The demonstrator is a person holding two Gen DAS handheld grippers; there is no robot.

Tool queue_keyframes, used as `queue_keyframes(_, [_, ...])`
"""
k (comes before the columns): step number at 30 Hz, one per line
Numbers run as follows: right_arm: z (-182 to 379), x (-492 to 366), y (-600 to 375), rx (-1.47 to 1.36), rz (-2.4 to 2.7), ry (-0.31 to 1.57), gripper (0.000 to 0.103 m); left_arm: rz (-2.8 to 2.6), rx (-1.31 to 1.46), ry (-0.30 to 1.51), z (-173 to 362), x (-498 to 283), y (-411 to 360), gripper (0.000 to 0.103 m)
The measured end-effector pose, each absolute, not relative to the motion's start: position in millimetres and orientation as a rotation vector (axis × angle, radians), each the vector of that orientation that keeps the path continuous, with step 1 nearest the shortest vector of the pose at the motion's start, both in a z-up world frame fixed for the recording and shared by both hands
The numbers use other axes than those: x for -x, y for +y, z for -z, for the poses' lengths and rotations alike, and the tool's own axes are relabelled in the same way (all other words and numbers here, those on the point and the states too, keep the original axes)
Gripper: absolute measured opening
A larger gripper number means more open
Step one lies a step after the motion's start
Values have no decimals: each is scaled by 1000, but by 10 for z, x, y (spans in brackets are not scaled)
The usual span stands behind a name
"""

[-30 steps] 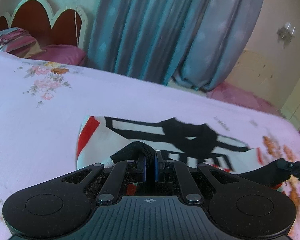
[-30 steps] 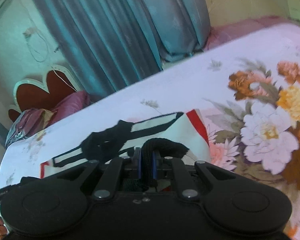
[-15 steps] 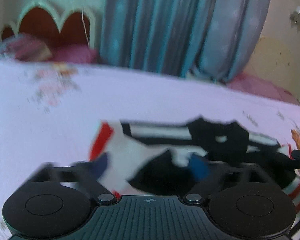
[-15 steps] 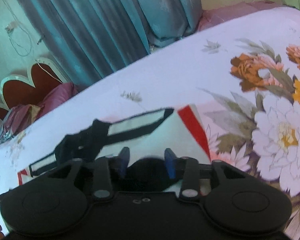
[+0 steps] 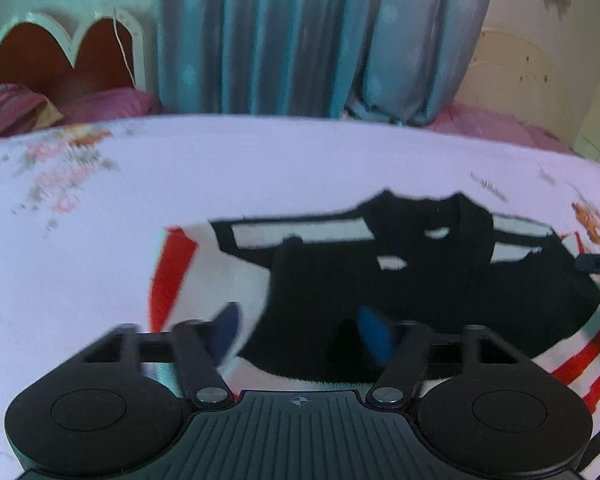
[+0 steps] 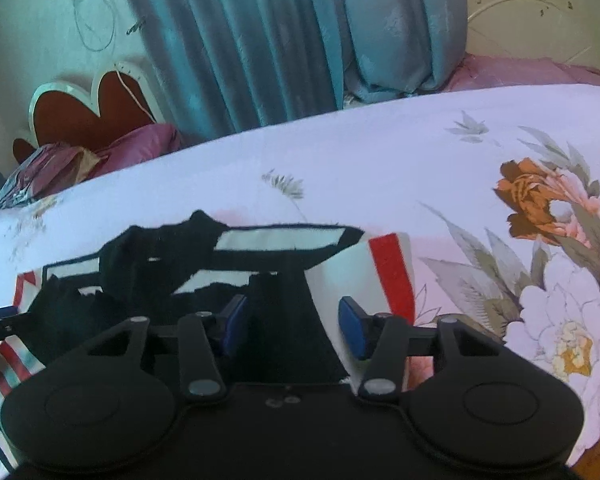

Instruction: Fold small clothes

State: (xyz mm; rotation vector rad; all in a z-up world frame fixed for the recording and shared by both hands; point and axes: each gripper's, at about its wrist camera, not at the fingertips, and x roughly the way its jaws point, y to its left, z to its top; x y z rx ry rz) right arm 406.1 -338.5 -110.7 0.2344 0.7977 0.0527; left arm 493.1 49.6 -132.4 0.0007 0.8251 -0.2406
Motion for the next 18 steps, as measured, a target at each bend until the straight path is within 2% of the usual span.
queue_keyframes(3, [1179, -4107, -3392, -227, -54, 815, 45, 244, -17, 830, 1384, -4936, 459, 48])
queue_keyframes(4, [1201, -4120, -3389, -224, -59, 822, 42, 247, -17, 829, 1388, -4933, 453, 42])
queue_keyframes(5, [1222, -4130, -3376, -213, -64, 830, 29, 256, -19, 829, 1394, -4932, 440, 21])
queue_keyframes(6, [1236, -4135, -3360, -194, -64, 837, 15, 251, -25, 831, 1396, -4931, 428, 8])
queue_keyframes(8, [1249, -4138, -3347, -172, -75, 850, 6, 250, -25, 819, 1381, -4909, 426, 5])
queue_keyframes(12, [1196, -4091, -3312, -151, -123, 837, 5, 275, -22, 760, 1284, -4818, 440, 4])
queue_keyframes(18, [956, -4036, -3324, -155, -101, 715, 5, 223, 28, 658, 1068, -4816, 563, 4])
